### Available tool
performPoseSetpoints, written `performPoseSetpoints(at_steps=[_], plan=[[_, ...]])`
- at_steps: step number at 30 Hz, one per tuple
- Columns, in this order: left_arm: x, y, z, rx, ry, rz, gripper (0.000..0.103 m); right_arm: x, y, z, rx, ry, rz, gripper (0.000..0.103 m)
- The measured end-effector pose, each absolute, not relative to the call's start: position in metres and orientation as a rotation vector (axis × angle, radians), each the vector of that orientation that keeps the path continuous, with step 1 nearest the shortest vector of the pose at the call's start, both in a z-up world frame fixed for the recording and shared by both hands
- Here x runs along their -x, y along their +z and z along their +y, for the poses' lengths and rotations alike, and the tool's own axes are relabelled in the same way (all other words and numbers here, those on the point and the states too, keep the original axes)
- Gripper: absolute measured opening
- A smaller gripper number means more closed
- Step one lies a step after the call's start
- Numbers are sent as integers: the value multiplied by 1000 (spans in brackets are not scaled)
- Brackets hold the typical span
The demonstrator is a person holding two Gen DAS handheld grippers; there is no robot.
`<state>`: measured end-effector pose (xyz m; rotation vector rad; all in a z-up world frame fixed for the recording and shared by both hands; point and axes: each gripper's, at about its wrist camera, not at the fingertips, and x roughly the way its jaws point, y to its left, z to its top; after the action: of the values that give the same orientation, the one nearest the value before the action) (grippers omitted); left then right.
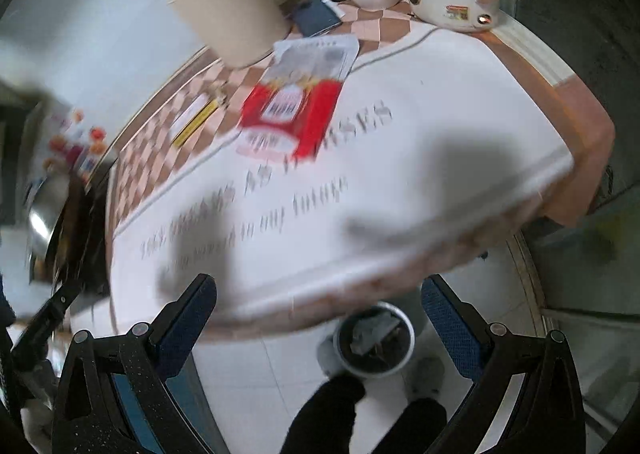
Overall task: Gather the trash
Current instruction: 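Grasp the brown medicine box with the left tool while the right tool grasps the red-and-white sugar bag, then carry box and sugar bag down over the bin and open both tools to drop them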
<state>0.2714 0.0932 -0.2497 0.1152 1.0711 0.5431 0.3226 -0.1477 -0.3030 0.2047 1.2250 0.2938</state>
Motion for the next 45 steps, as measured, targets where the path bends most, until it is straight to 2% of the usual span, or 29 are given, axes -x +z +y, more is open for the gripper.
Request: performPoseSetpoints(at_steps=[2, 8, 14, 16, 17, 18, 19, 20, 21, 23, 25, 27, 28, 34, 40, 45], plan=[[-324, -268, 103, -262, 449, 1117, 103, -363, -315, -131, -204, 253, 1252, 103], [-453, -323, 141, -478, 176, 1221, 103, -458, -359, -91, -191, 91, 1312, 103], [-525, -384, 143, -653, -97, 1312, 103, -521, -397, -58, -214, -29, 1360, 103], [-537, -379, 145, -602, -166, 1289, 98, -531, -403, -45, -167, -84, 1356, 103], [-542, -379, 149, -556, -191, 1311, 88, -535, -405, -38, -146, -110, 1354, 103], [-547, -377, 152, -494, -218, 1329, 69, -537, -406, -34, -137, -133, 1351, 103], [-550, -375, 156, -418, -259, 1346, 64, -538, -407, -29, -123, -160, 1335, 103], [-551, -375, 157, -406, -246, 1344, 64, -538, -409, -23, -101, -180, 1318, 103], [-549, -373, 157, -406, -254, 1335, 63, -538, -409, -18, -83, -192, 1303, 99], [-546, -371, 155, -402, -246, 1322, 61, -533, -405, -8, -66, -181, 1248, 79], [-542, -368, 153, -388, -221, 1312, 60, -528, -397, 0, -45, -185, 1210, 20], [-535, -363, 152, -357, -188, 1308, 59, -525, -393, -2, -70, -178, 1191, 11], [-531, -360, 151, -335, -177, 1305, 59, -523, -392, -4, -85, -169, 1184, 8], [-480, -318, 135, -231, -113, 1226, 57, -485, -356, -27, -155, -121, 1079, 8], [-389, -258, 105, -147, 15, 1096, 56, -426, -321, -63, -174, -12, 1009, 7], [-303, -239, 70, -34, 124, 1049, 55, -362, -311, -104, -179, 97, 993, 7]])
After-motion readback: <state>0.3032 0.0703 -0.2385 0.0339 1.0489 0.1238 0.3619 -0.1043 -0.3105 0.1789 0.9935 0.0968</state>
